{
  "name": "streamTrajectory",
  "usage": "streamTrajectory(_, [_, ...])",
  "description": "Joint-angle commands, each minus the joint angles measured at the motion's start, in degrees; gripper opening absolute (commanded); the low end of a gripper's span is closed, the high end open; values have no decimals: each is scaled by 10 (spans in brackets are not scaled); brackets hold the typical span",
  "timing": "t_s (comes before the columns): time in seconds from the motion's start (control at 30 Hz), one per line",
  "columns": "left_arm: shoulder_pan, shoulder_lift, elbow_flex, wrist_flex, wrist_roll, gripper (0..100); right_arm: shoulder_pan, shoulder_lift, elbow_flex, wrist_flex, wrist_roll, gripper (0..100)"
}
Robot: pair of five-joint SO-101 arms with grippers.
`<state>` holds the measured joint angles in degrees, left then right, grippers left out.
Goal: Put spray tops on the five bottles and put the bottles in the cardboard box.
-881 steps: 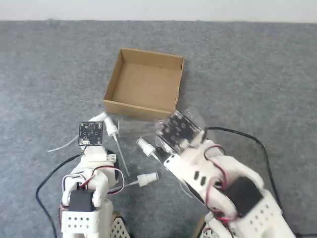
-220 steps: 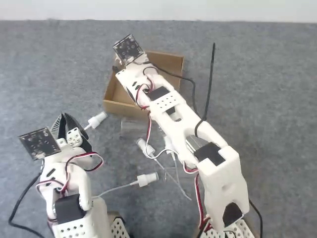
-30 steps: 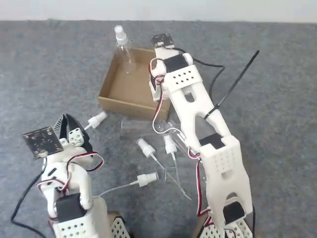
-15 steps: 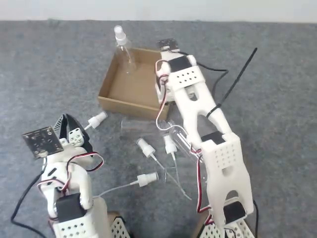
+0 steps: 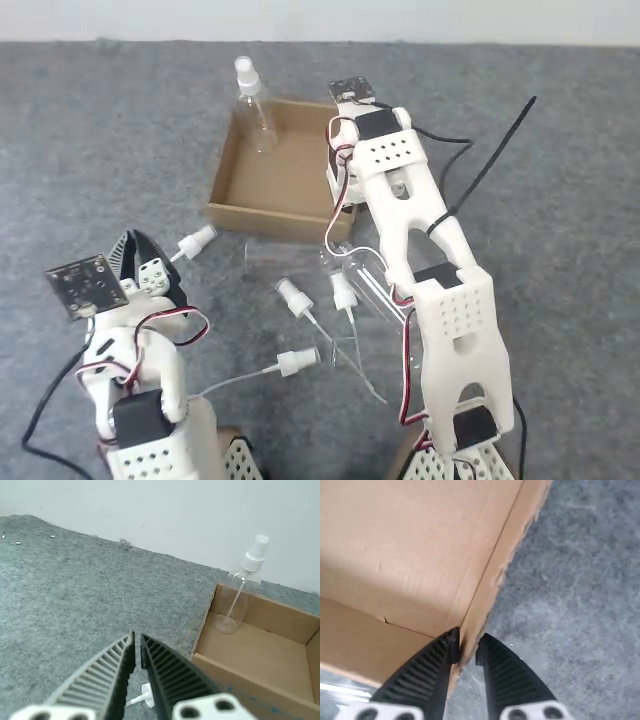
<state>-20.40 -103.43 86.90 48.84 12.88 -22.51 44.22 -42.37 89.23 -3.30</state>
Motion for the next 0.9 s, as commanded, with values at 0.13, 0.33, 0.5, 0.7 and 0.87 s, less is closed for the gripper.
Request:
streamTrajectory(0.13, [-4,-11,-6,-20,-6,13,47,-17,-33,12,99,7])
streamTrajectory(0.33, [-4,-11,-6,-21,-6,13,75,-22,-34,11,140,7])
streamTrajectory(0.5, [-4,-11,-6,-21,-6,13,96,-22,-35,6,163,9])
streamTrajectory(0.7, [-4,-11,-6,-21,-6,13,96,-23,-47,17,167,52])
streamTrajectory(0.87, [-4,-11,-6,-21,-6,13,95,-22,-106,93,164,157])
